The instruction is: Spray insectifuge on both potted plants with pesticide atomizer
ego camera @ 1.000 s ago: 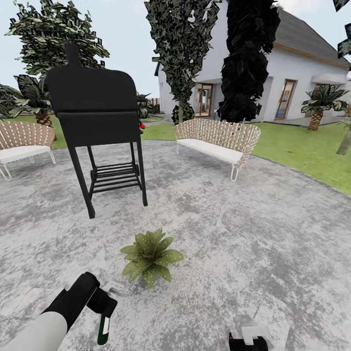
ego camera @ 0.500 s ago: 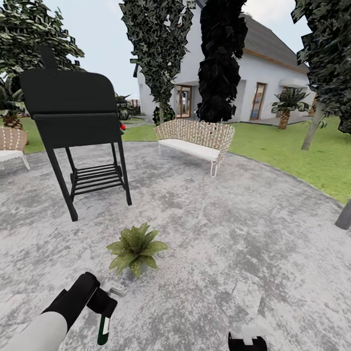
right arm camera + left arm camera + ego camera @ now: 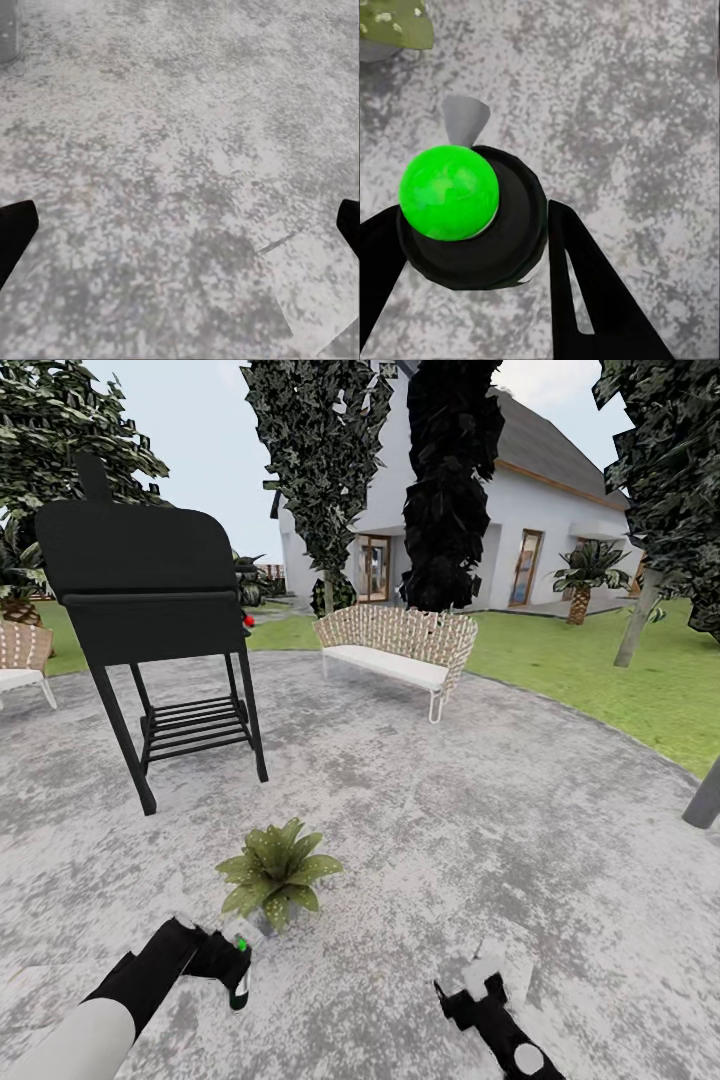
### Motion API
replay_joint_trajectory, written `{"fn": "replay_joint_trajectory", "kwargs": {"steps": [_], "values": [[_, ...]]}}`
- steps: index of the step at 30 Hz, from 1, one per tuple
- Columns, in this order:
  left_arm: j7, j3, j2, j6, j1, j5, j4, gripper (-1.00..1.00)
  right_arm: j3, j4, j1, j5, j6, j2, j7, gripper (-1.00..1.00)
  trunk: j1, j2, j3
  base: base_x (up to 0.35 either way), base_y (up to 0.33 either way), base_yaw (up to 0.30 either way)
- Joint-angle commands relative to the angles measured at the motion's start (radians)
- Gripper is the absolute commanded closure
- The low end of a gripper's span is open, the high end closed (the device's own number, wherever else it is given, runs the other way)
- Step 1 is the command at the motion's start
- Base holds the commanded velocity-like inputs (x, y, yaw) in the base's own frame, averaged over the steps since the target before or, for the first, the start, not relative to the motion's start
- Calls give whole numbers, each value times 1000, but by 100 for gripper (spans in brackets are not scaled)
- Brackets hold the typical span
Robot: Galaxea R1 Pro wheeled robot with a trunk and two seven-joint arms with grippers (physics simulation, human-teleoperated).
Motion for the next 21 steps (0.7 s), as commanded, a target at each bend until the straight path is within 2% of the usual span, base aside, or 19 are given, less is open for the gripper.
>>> {"fn": "replay_joint_trajectory", "kwargs": {"steps": [1,2,3,4,6,7,8,9,10,11,12,14,21], "values": [[-10,-8,1,-16,0,-10,-2,100,6,-20,0,29,-2,-5,48,-100,0,0,-1,0,0,0],[-29,-28,1,-40,-1,-21,-2,100,8,-43,-1,82,-1,-9,100,-100,0,0,-1,0,0,0],[-62,-66,0,-59,-1,-42,-3,100,9,-62,-3,140,1,-11,140,-100,0,0,-1,0,0,0],[-86,-96,0,-72,-1,-56,-3,100,9,-72,-4,179,2,-12,163,-100,0,0,-1,0,0,0],[-134,-169,-3,-118,-1,-82,-7,100,9,-103,-11,277,5,-13,252,-100,0,0,-1,0,0,0],[-141,-181,-5,-137,0,-85,-6,100,8,-119,-19,297,5,-13,295,-100,0,0,-1,0,0,0],[-150,-191,-7,-170,0,-88,-5,100,8,-140,-32,314,6,-13,376,-100,0,0,-1,0,0,0],[-169,-206,-9,-217,0,-90,-3,100,8,-160,-51,326,7,-13,499,-100,0,0,-1,0,0,0],[-187,-219,-10,-242,0,-91,-3,100,8,-170,-62,329,7,-13,557,-100,0,0,-1,0,0,0],[-239,-242,-11,-277,0,-91,-4,100,8,-187,-79,332,8,-13,634,-100,0,0,-1,0,0,0],[-328,-256,-12,-317,0,-88,-14,100,10,-210,-92,339,8,-13,693,-100,0,0,-1,0,0,0],[-345,-257,-16,-380,0,-86,-8,100,10,-242,-95,345,7,-10,775,-100,0,0,-1,0,0,0],[-308,-254,-65,-396,2,-87,3,100,12,-252,-95,346,8,-1,807,-100,0,0,-1,0,0,0]]}}
